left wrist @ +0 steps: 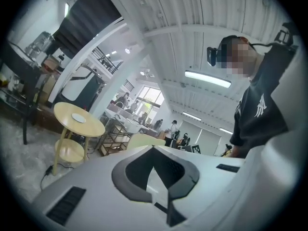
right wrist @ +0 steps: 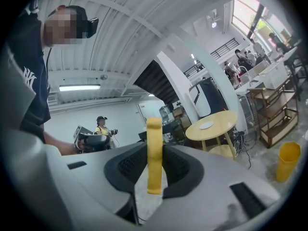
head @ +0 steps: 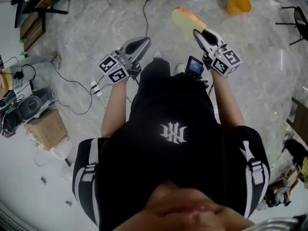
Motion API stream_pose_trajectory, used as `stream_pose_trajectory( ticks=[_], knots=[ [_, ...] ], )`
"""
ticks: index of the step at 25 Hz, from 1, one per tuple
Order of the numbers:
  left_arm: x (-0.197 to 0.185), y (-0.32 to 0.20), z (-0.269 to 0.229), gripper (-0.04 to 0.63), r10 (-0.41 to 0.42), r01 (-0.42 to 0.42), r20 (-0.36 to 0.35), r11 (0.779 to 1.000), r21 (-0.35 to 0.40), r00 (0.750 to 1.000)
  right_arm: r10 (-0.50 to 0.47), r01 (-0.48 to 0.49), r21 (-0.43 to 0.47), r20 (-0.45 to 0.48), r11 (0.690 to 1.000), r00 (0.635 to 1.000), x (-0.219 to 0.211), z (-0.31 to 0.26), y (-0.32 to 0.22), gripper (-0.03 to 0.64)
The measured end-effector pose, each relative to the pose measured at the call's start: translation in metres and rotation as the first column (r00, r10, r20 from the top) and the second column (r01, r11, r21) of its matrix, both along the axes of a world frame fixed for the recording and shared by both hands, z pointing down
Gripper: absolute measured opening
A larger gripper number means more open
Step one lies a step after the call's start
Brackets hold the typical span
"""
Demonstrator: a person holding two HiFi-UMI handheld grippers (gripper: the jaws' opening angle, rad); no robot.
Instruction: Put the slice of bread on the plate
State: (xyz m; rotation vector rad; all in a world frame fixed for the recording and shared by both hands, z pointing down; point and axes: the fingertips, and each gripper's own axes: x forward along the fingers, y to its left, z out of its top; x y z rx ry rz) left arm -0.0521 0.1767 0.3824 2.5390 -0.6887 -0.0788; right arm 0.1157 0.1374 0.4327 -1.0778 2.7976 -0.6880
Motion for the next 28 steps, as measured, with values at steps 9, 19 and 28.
stream_pose_trajectory(
  ticks=[9, 19, 28],
  knots=[
    [-0.023, -0.1, 0.022, 0.005, 0.04, -0.039, -0.025, 0.999, 0.026, 0.999, 0.087, -0.088, -0.035, -0.029, 0.996, 0.996, -0.001, 0.017, -0.072, 0.087],
    [-0.034, -0.236, 0.016, 0.005, 0.176, -0.172, -0.051, 0.983, 0.069, 0.983, 0.115, -0.117, -0.015, -0.128, 0.993, 0.985, -0.029, -0.011, -0.2, 0.087],
    [-0.041, -0.298, 0.036, 0.005, 0.221, -0.22, -0.097, 0.975, 0.027, 0.97, 0.141, -0.145, -0.016, -0.153, 0.989, 0.978, -0.041, -0.018, -0.273, 0.087]
  ],
)
